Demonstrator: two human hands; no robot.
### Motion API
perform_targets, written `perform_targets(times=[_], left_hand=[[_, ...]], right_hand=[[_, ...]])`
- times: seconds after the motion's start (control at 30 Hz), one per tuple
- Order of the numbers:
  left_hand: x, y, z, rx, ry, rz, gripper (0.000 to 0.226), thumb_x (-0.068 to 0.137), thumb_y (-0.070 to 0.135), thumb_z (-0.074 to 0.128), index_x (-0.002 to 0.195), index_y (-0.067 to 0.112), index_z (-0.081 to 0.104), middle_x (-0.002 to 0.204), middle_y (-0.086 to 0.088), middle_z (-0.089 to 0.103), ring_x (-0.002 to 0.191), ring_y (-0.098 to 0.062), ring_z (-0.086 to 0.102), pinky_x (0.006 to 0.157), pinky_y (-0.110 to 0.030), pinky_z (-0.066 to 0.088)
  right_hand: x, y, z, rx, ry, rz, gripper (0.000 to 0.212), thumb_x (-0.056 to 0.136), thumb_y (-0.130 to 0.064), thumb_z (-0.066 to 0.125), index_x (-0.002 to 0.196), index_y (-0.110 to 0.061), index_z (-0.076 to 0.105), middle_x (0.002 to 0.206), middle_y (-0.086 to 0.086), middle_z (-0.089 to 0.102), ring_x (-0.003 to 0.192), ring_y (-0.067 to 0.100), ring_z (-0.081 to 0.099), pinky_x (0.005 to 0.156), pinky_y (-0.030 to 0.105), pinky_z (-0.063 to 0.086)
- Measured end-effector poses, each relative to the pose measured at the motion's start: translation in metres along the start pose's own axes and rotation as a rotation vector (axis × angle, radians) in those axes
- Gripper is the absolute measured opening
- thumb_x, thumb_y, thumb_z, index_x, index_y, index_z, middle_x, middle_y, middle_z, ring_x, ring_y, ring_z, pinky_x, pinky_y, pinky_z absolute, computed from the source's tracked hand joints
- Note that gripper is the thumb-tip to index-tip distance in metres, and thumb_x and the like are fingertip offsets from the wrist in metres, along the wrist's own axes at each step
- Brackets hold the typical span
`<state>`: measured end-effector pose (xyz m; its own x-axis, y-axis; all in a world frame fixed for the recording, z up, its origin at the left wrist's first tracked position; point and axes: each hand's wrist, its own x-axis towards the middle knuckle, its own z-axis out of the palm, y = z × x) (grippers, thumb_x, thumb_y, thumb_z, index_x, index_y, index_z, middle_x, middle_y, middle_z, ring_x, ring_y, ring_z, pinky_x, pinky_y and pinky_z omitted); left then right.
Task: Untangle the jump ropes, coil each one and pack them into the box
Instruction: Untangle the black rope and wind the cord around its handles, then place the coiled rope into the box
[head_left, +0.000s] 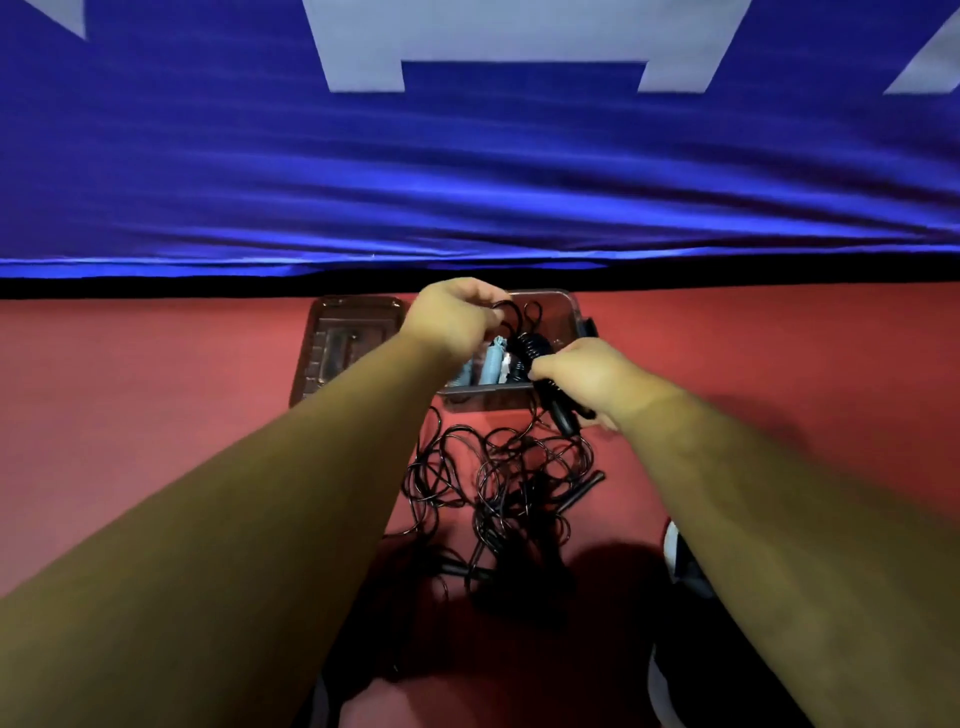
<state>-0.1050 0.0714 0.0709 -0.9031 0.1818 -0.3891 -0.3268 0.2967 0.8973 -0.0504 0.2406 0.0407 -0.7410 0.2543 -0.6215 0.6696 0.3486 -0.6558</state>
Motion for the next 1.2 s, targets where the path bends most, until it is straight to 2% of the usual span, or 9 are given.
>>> perform_targets(times=[0.07, 0.2, 0.37, 0.53, 0.63, 0.73, 0.9, 1.07, 1.2], left_hand=[[0.017, -0.018, 0.005, 0.016, -0.012, -0.021, 0.021, 0.101, 0.000, 0.061, 0.119, 0.003, 0.072, 0.097, -0.013, 0.070, 0.078, -0.023, 0.059, 0.049, -0.018, 0.050], [0.058, -0.052, 0.012, 0.060, -0.085, -0.049, 0.030, 0.101, -0.001, 0.058, 0.124, 0.013, 0.071, 0.104, -0.010, 0.074, 0.080, -0.014, 0.061, 0.059, -0.013, 0.049], [0.100, -0.072, 0.030, 0.148, -0.200, -0.011, 0.044, 0.098, -0.011, 0.055, 0.138, 0.006, 0.064, 0.111, -0.004, 0.067, 0.094, -0.009, 0.060, 0.069, -0.002, 0.047], [0.134, -0.092, 0.047, 0.301, -0.207, -0.046, 0.035, 0.096, 0.001, 0.059, 0.125, 0.016, 0.073, 0.109, -0.005, 0.076, 0.093, -0.018, 0.069, 0.093, -0.031, 0.058], [0.141, -0.105, 0.047, 0.307, -0.162, -0.099, 0.035, 0.093, -0.002, 0.055, 0.109, 0.022, 0.076, 0.102, -0.006, 0.077, 0.092, -0.026, 0.074, 0.088, -0.037, 0.062], [0.135, -0.114, 0.041, 0.262, -0.159, -0.127, 0.037, 0.093, -0.007, 0.048, 0.097, 0.018, 0.075, 0.098, -0.013, 0.075, 0.069, -0.022, 0.064, 0.061, -0.022, 0.051], [0.104, -0.111, 0.028, -0.040, -0.111, -0.135, 0.027, 0.102, -0.002, 0.047, 0.094, 0.009, 0.070, 0.099, -0.009, 0.072, 0.075, -0.019, 0.065, 0.062, -0.025, 0.052], [0.052, -0.125, 0.025, -0.091, -0.082, -0.136, 0.024, 0.100, -0.005, 0.047, 0.107, -0.002, 0.070, 0.099, -0.014, 0.074, 0.053, -0.012, 0.060, 0.046, -0.022, 0.047], [0.025, -0.173, 0.031, 0.320, -0.180, -0.160, 0.025, 0.099, 0.008, 0.049, 0.094, 0.011, 0.073, 0.100, -0.011, 0.077, 0.080, -0.024, 0.071, 0.066, -0.033, 0.056]], right_hand=[[0.022, 0.003, 0.005, -0.047, 0.003, 0.016, 0.014, 0.083, -0.020, 0.078, 0.085, -0.013, 0.066, 0.077, 0.009, 0.065, 0.066, 0.027, 0.064, 0.057, 0.032, 0.051], [0.070, 0.005, 0.015, -0.076, 0.052, 0.052, 0.028, 0.076, -0.023, 0.080, 0.098, -0.008, 0.072, 0.095, 0.015, 0.077, 0.087, 0.034, 0.077, 0.083, 0.052, 0.066], [0.124, 0.000, 0.017, -0.218, 0.200, 0.064, 0.023, 0.089, -0.029, 0.073, 0.098, -0.008, 0.072, 0.099, 0.012, 0.076, 0.085, 0.031, 0.073, 0.072, 0.036, 0.058], [0.158, -0.002, 0.020, -0.348, 0.342, 0.074, 0.044, 0.105, -0.038, 0.061, 0.127, -0.001, 0.069, 0.128, 0.018, 0.071, 0.113, 0.036, 0.069, 0.082, 0.032, 0.048], [0.159, 0.000, 0.026, -0.435, 0.320, 0.100, 0.032, 0.108, -0.022, 0.054, 0.127, 0.000, 0.068, 0.132, 0.018, 0.070, 0.123, 0.036, 0.066, 0.096, 0.035, 0.052], [0.149, 0.012, 0.029, -0.399, 0.364, 0.076, 0.024, 0.102, -0.013, 0.056, 0.116, -0.002, 0.072, 0.119, 0.017, 0.073, 0.108, 0.037, 0.070, 0.079, 0.033, 0.051], [0.125, 0.042, 0.036, -0.201, 0.414, -0.036, 0.022, 0.097, -0.009, 0.049, 0.096, -0.019, 0.069, 0.090, 0.001, 0.065, 0.072, 0.020, 0.058, 0.048, 0.021, 0.036], [0.090, 0.079, 0.059, -0.181, 0.389, 0.016, 0.026, 0.103, -0.018, 0.051, 0.114, -0.012, 0.075, 0.110, 0.011, 0.075, 0.102, 0.032, 0.070, 0.084, 0.030, 0.054], [0.087, 0.142, 0.086, -0.250, 0.104, 0.168, 0.023, 0.095, -0.017, 0.053, 0.103, -0.008, 0.072, 0.109, 0.020, 0.077, 0.103, 0.040, 0.075, 0.092, 0.045, 0.062]])
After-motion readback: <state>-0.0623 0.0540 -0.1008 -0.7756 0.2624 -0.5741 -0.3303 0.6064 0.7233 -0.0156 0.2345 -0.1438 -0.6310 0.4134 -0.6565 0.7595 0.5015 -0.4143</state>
